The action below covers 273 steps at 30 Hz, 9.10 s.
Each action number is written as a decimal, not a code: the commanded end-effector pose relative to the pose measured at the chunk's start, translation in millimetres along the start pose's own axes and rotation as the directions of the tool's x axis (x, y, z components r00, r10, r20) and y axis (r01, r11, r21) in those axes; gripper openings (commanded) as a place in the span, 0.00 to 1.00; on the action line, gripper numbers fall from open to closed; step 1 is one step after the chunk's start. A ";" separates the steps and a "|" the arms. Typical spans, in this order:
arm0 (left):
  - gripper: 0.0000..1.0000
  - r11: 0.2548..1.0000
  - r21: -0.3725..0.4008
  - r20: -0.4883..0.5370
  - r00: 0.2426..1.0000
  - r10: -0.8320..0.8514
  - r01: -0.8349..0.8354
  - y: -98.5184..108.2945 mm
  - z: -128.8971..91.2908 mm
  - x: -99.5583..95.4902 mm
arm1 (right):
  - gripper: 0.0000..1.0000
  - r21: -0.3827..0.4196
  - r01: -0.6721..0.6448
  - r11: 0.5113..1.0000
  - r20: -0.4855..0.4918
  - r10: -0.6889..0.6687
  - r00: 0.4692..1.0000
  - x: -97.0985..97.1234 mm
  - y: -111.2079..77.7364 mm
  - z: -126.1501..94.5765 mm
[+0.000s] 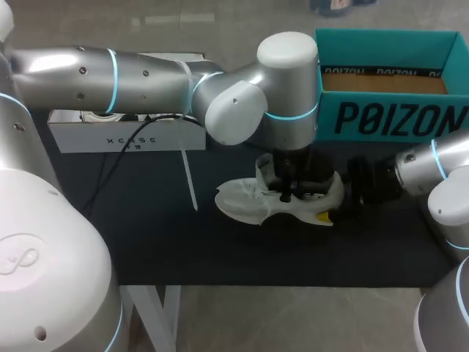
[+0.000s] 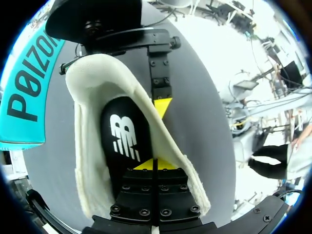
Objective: Take the shoe out of the shoebox, open the shoe tongue, remove and reinsert the insole, then place the shoe into the shoebox
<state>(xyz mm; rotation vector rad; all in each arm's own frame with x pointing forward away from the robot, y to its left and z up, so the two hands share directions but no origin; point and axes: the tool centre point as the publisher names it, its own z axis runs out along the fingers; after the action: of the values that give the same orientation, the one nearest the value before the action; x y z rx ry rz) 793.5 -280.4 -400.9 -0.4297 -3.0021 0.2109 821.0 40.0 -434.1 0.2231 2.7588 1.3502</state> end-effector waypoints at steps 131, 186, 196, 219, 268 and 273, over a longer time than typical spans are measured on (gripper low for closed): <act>0.00 0.805 0.586 0.191 0.981 -0.027 -0.092 -33.2 -152.0 -12.2 | 0.00 0.004 -0.001 1.000 0.002 0.001 1.000 0.8 -3.4 0.3; 0.00 0.275 0.961 -0.099 0.952 0.291 0.016 -103.9 -329.9 177.2 | 1.00 0.059 0.015 0.998 0.020 -0.016 1.000 -3.6 1.8 -8.0; 0.00 0.288 0.933 -0.298 0.910 0.287 0.214 -92.2 -348.2 231.6 | 1.00 0.277 0.041 0.960 0.030 -0.052 0.998 -8.8 13.4 -27.8; 0.00 0.285 0.894 -0.422 0.865 0.271 0.346 -69.1 -371.2 301.9 | 1.00 0.723 0.043 0.690 0.011 -0.075 0.997 11.8 50.4 -65.5; 0.00 0.146 0.968 -0.248 0.880 0.405 0.205 -61.5 -378.1 345.8 | 1.00 0.778 -0.019 0.628 0.041 -0.021 0.999 18.9 78.8 -91.7; 0.00 0.144 0.970 -0.238 0.883 0.405 0.196 -61.9 -377.5 345.5 | 1.00 0.764 -0.015 0.645 0.031 -0.014 0.999 21.7 80.5 -87.9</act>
<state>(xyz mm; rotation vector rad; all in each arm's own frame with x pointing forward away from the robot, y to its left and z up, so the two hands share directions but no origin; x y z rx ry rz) 491.2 -191.9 9.8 -0.4025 -1.6664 1.7149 797.3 22.7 -314.1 0.2678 3.1012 0.0404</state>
